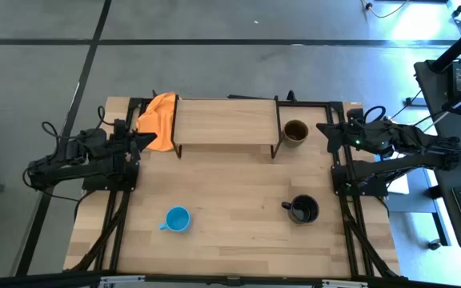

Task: Stack small to large cups/mugs on shelf
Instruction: Put the brown mug on the shelf

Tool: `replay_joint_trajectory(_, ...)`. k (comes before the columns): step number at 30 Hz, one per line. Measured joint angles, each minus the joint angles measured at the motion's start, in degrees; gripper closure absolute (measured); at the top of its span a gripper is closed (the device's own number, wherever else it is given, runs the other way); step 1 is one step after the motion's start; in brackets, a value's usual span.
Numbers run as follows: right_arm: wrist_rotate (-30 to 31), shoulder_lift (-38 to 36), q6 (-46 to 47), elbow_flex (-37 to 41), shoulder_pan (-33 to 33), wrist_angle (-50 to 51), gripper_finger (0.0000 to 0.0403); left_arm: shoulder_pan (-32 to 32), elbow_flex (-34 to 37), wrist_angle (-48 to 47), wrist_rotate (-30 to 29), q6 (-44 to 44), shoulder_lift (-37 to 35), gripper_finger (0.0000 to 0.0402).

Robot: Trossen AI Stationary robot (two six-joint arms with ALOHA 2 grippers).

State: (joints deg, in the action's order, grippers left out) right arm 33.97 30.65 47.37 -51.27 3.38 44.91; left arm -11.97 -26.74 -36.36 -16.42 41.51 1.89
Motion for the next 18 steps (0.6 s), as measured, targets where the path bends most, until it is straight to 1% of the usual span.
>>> replay_joint_trajectory(3,-0.32,0.3,-2.25,0.0,0.0,-2.22,0.0379,0.0,-0.01,-0.01,0.01,2.88,0.34,0.0332)
replay_joint_trajectory(5,-0.51,1.04,-3.88,-0.01,-0.03,-2.79,0.0379,0.0,0.0,-0.06,0.01,3.33,1.47,0.0336)
replay_joint_trajectory(10,-0.66,6.03,-7.16,-2.97,-1.63,-0.57,0.0379,0.0,-0.86,-0.8,0.47,3.16,7.45,0.0347)
replay_joint_trajectory(12,0.14,9.03,-5.57,-6.0,-3.59,5.58,0.0379,0.0,-2.06,-2.11,0.62,3.11,10.61,0.0352)
replay_joint_trajectory(15,0.33,12.9,0.34,-10.98,-8.17,18.27,0.0375,0.0,-4.05,-6.21,0.66,3.09,14.72,0.0357)
replay_joint_trajectory(18,-2.78,15.64,3.14,-14.74,-13.36,26.35,0.0362,0.0,-5.44,-9.58,0.67,3.37,17.19,0.0358)
